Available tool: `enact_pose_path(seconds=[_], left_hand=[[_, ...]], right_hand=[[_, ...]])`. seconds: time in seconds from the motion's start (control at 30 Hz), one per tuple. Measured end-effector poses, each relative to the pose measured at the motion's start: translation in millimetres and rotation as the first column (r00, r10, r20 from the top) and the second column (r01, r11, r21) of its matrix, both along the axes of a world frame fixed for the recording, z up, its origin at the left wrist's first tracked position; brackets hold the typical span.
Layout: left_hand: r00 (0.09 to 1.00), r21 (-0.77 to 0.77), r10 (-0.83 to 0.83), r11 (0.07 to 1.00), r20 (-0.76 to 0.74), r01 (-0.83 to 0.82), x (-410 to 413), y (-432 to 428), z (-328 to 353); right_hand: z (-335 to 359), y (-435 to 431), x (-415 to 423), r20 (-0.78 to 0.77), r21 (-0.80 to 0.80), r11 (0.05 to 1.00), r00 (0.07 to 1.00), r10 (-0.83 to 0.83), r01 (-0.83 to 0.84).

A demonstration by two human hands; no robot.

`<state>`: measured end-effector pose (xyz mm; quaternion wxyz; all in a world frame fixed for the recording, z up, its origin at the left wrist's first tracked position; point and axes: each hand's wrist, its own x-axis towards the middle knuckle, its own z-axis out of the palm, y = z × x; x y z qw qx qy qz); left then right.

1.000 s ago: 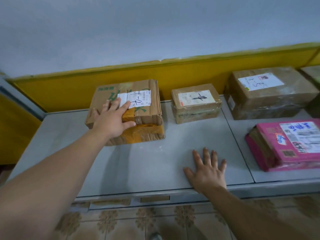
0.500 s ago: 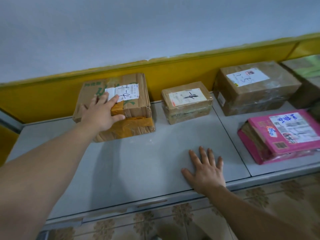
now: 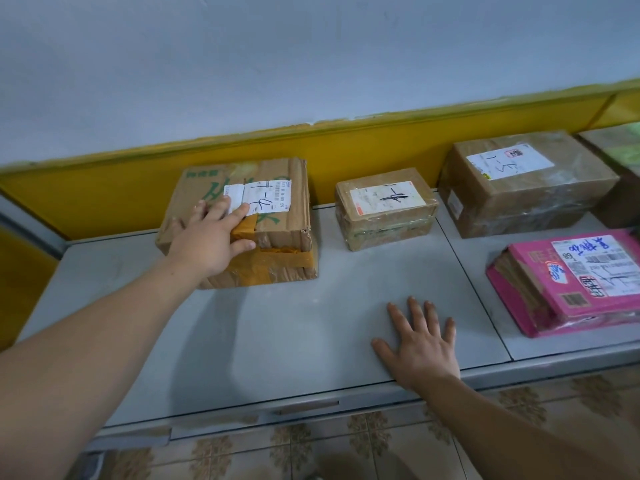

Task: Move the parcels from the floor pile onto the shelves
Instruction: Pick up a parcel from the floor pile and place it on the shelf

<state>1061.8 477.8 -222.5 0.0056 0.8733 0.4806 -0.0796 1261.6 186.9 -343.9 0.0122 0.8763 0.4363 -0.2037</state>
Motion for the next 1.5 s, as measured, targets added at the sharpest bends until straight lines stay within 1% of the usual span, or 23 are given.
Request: enact_pose_path(seconds=[0.23,0.43,0.5,0.63,0.7,0.73,0.8,0.87,0.97,1.07,1.17,1.33,1.43,1.5], left_hand=[[0.999,0.010,0.030,1.000,-0.021,-0.030,-4,-7,4],[0.999,-0.060,0.054,0.997,-0.003,-0.055,6,-11,18],[0.997,-0.074,0.074,0.995,0.035,-0.071,11,-21,24],[0.988,-0.087,0.086,0.993,0.130,-0.075,2,-56,28],[0.984,-0.091,0.113,0.991,0.140,-0.101,-11,-81,31],[0.983,-0.105,0.135,0.987,0.121,-0.123,-19,-95,33],[0.982,-0.112,0.180,0.978,0.053,-0.173,-35,-121,41],[0.976,-0.114,0.218,0.970,0.015,-0.215,-51,-145,51],[0.962,-0.123,0.272,0.956,0.024,-0.268,-79,-177,66],[0.954,-0.071,0.289,0.956,0.077,-0.284,-113,-205,85],[0.937,-0.020,0.317,0.948,0.147,-0.318,-155,-231,104],[0.883,0.017,0.423,0.900,0.201,-0.435,-257,-272,120],[0.847,0.005,0.494,0.864,0.196,-0.504,-335,-293,118],[0.807,-0.029,0.560,0.825,0.187,-0.565,-390,-307,115]], right_hand=[[-2,0,1,0.007,-0.001,1.000,1.000,0.009,-0.009],[-4,0,2,0.011,0.007,1.000,1.000,0.009,-0.009],[-5,0,1,0.002,0.001,1.000,1.000,0.014,-0.014],[-1,2,3,-0.013,-0.066,0.997,0.999,0.038,-0.039],[7,9,8,-0.043,-0.103,0.994,0.999,0.030,-0.034],[14,14,10,-0.060,-0.117,0.992,0.998,0.035,-0.042],[34,26,12,-0.121,-0.094,0.989,0.988,0.099,-0.111],[59,41,6,-0.194,-0.001,0.976,0.957,0.214,-0.218],[112,61,-23,-0.176,0.158,0.917,0.903,0.391,-0.367],[163,79,-69,-0.086,0.275,0.804,0.820,0.566,-0.527],[203,89,-126,0.007,0.311,0.721,0.760,0.650,-0.619],[244,97,-252,0.080,0.350,0.571,0.631,0.772,-0.743],[254,98,-340,0.097,0.360,0.487,0.551,0.829,-0.796],[257,97,-398,0.099,0.356,0.432,0.494,0.864,-0.828]])
